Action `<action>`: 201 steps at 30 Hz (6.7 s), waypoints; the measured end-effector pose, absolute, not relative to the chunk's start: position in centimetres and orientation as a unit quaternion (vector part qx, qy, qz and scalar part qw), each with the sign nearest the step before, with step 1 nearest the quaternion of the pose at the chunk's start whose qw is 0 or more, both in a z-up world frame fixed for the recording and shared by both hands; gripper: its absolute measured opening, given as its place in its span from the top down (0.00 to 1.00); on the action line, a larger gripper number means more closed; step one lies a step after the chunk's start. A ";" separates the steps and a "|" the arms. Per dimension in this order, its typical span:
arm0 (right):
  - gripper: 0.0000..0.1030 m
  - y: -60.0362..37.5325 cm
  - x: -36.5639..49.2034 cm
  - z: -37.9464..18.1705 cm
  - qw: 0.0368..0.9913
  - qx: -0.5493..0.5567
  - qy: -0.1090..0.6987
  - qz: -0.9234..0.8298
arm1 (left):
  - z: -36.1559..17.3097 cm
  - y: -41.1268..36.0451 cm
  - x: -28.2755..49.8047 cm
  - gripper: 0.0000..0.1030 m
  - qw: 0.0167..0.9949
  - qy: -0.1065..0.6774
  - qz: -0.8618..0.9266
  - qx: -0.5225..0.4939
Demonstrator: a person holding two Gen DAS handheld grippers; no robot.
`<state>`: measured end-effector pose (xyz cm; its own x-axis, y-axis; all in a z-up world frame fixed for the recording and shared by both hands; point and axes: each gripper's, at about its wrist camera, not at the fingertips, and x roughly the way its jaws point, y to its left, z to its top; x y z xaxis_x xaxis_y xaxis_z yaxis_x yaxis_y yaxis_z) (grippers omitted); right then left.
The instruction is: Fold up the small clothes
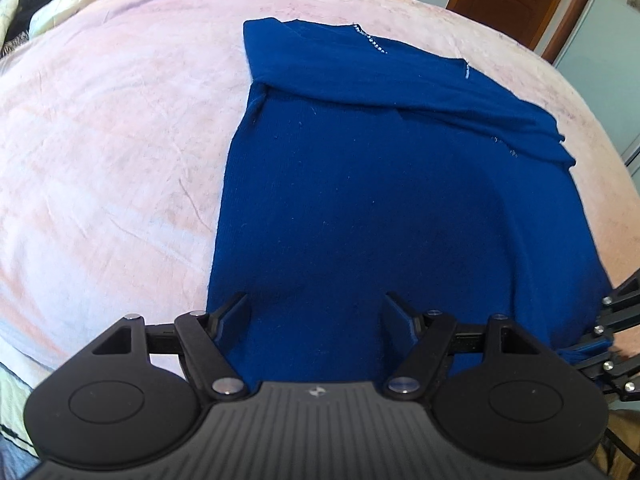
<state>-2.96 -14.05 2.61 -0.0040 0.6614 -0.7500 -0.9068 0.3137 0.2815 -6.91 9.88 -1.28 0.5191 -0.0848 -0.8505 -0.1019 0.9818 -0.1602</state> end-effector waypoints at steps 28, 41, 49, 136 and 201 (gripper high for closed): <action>0.93 -26.0 3.0 -0.1 0.862 0.135 0.359 0.332 | 1.7 14.5 -7.7 0.26 0.881 0.453 -0.090 -0.104; 0.93 -25.4 3.9 -2.1 0.847 0.162 0.389 0.323 | 0.4 14.5 -13.1 0.27 0.859 0.455 -0.234 0.026; 0.93 -25.1 4.1 -2.3 0.847 0.166 0.389 0.323 | -2.1 14.1 -12.8 0.88 0.830 0.511 -0.219 0.029; 0.91 -26.5 7.4 3.1 0.925 0.156 0.245 0.246 | 6.3 11.7 -0.1 0.95 0.965 0.257 -0.058 -0.001; 0.91 -24.4 23.5 1.1 0.930 0.180 0.261 0.183 | 3.7 12.9 19.0 0.95 0.948 0.315 0.056 0.009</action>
